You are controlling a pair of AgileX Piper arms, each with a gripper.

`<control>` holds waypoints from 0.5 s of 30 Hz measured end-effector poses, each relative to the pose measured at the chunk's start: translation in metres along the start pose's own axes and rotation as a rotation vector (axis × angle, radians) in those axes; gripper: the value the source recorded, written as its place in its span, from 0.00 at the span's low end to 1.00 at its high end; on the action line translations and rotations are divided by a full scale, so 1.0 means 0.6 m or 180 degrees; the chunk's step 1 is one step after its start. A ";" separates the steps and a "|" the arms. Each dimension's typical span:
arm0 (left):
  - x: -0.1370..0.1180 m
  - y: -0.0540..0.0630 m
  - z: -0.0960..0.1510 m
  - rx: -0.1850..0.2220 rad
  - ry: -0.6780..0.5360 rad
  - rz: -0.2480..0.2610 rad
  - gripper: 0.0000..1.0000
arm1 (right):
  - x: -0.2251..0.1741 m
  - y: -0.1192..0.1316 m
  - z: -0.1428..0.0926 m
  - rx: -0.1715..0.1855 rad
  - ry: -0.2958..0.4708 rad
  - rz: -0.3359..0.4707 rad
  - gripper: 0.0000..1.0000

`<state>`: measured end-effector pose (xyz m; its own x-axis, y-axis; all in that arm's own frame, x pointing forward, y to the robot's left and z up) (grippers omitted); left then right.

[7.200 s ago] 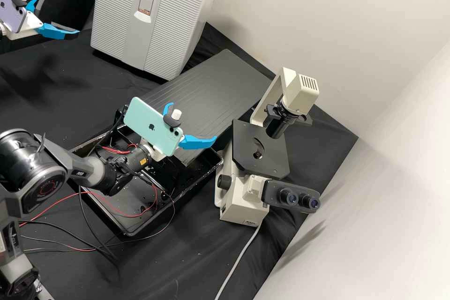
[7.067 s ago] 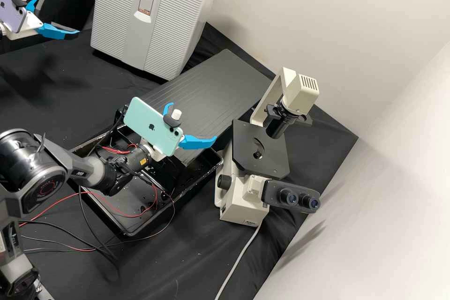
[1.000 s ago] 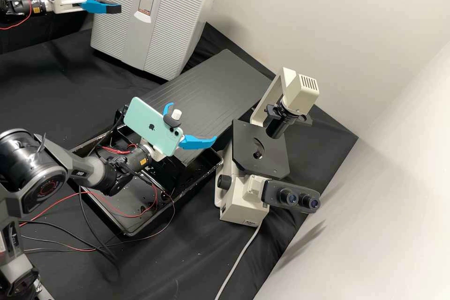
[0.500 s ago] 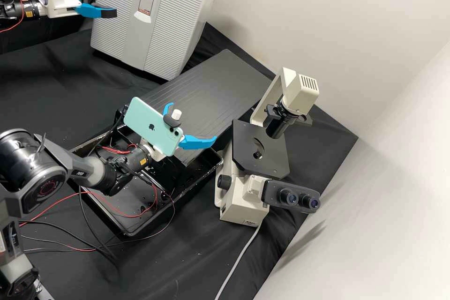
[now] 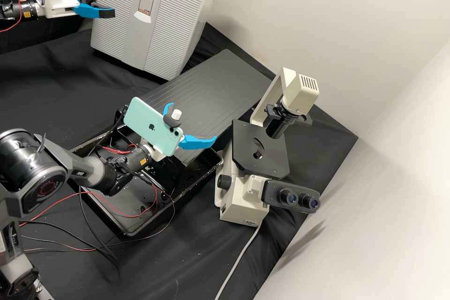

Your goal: Open the incubator door

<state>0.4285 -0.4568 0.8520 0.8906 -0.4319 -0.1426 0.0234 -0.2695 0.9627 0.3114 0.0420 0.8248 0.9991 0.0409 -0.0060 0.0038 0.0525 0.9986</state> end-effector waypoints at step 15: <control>-0.003 -0.003 0.019 0.0143 -0.0381 0.0012 0.00 | 0.000 0.000 0.000 0.0000 0.0000 0.0000 1.00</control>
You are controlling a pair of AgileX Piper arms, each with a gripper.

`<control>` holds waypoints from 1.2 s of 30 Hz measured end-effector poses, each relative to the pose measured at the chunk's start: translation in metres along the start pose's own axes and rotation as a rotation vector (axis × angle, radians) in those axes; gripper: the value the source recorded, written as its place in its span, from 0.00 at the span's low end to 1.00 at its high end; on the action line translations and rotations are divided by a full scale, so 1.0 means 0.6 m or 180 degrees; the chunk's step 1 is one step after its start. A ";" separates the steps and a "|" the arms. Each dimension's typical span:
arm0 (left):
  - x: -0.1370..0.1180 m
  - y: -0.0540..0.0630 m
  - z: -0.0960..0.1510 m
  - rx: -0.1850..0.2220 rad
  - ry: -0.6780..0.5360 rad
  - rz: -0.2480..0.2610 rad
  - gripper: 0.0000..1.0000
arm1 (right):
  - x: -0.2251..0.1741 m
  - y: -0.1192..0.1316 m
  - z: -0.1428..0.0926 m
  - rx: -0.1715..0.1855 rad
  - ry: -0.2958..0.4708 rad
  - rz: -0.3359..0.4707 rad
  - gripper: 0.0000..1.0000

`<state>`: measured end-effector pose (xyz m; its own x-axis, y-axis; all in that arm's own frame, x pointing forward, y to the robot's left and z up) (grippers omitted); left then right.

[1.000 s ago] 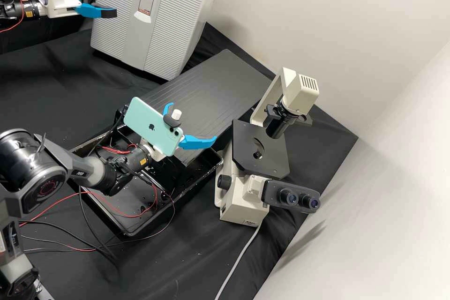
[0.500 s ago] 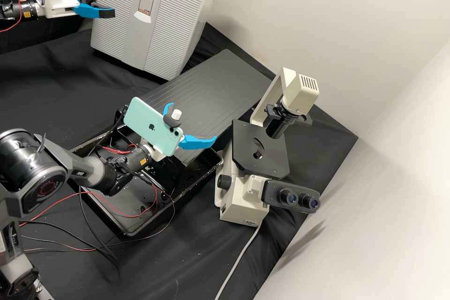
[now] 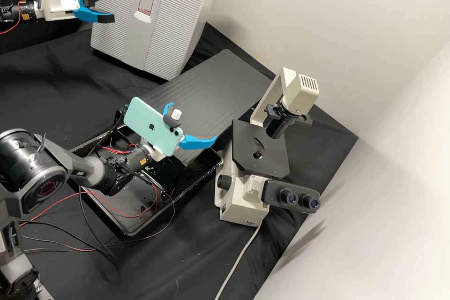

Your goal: Open the incubator door

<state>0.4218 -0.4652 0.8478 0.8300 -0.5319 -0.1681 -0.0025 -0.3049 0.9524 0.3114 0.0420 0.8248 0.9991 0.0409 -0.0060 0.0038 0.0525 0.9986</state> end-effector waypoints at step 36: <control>-0.008 0.023 -0.046 0.0128 0.0410 -0.0053 1.00 | 0.000 0.000 0.000 0.0000 0.0000 0.0000 1.00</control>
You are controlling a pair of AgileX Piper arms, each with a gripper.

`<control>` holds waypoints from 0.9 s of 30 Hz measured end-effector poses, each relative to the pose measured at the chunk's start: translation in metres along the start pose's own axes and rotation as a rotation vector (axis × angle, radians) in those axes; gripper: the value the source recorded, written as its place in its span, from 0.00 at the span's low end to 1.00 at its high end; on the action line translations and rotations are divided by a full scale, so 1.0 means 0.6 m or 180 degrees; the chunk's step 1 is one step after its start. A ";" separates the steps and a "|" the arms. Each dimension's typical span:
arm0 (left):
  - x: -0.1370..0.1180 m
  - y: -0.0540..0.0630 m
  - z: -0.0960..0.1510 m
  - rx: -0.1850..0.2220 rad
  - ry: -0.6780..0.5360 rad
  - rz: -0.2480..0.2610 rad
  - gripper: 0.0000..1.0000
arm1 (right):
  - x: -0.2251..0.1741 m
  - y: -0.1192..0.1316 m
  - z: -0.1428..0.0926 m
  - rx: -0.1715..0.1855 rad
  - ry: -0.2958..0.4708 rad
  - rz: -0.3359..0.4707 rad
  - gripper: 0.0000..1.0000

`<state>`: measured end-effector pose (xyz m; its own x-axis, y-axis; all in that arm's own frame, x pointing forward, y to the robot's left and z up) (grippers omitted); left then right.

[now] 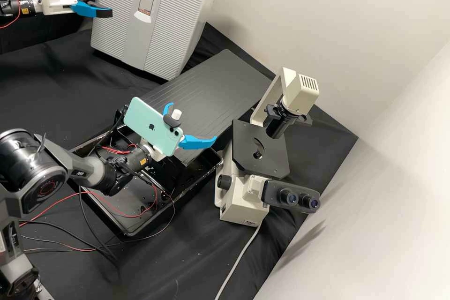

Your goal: Open the incubator door

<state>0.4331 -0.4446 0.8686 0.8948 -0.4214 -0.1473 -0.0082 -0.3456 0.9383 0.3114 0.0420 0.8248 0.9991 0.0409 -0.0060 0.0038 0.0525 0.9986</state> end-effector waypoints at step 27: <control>-0.032 0.035 -0.082 -0.0431 0.1320 0.0313 1.00 | 0.000 0.000 0.000 0.0000 0.0000 0.0000 1.00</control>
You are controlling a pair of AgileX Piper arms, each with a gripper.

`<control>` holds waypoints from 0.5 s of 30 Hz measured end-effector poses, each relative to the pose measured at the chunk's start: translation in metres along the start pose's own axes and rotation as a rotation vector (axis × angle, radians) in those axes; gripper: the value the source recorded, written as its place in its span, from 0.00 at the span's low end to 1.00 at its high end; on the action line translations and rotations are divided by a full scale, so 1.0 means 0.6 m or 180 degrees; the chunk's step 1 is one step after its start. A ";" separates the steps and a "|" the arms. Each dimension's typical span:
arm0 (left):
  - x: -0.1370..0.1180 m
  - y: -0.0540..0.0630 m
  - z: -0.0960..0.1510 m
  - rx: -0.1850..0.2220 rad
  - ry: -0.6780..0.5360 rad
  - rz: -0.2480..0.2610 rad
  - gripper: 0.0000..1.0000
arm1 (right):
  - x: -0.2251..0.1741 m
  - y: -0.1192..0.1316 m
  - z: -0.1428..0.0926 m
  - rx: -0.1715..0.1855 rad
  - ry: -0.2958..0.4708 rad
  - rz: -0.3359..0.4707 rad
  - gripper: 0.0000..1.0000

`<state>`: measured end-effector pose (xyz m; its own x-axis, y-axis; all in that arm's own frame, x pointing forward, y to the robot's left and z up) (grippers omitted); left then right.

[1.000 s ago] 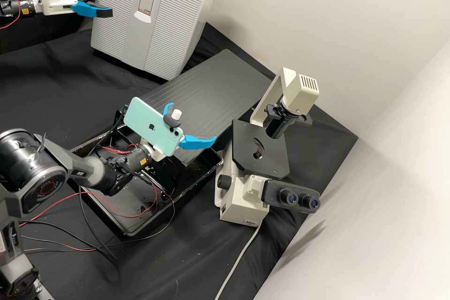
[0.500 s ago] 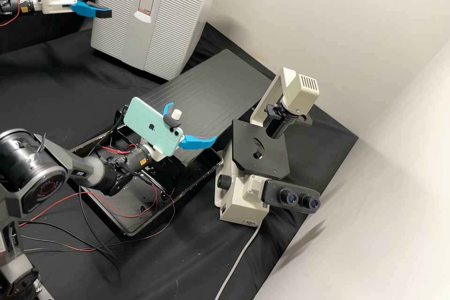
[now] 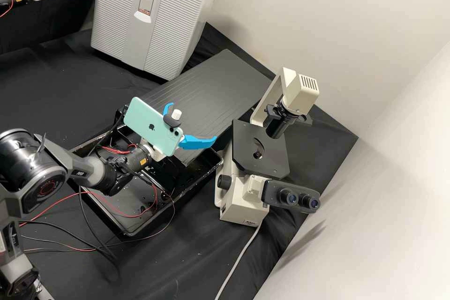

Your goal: Open the incubator door

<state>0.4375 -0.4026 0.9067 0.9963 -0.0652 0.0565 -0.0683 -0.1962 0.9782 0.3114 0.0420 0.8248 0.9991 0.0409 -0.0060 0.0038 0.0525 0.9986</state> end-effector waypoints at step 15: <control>0.002 -0.002 0.015 -0.0104 -0.0291 -0.0157 1.00 | 0.000 0.000 0.000 0.0000 0.0000 0.0000 1.00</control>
<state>0.4385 -0.4111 0.9038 0.9893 -0.1456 -0.0090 -0.0160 -0.1693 0.9854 0.3114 0.0420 0.8248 0.9991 0.0409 -0.0060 0.0038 0.0525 0.9986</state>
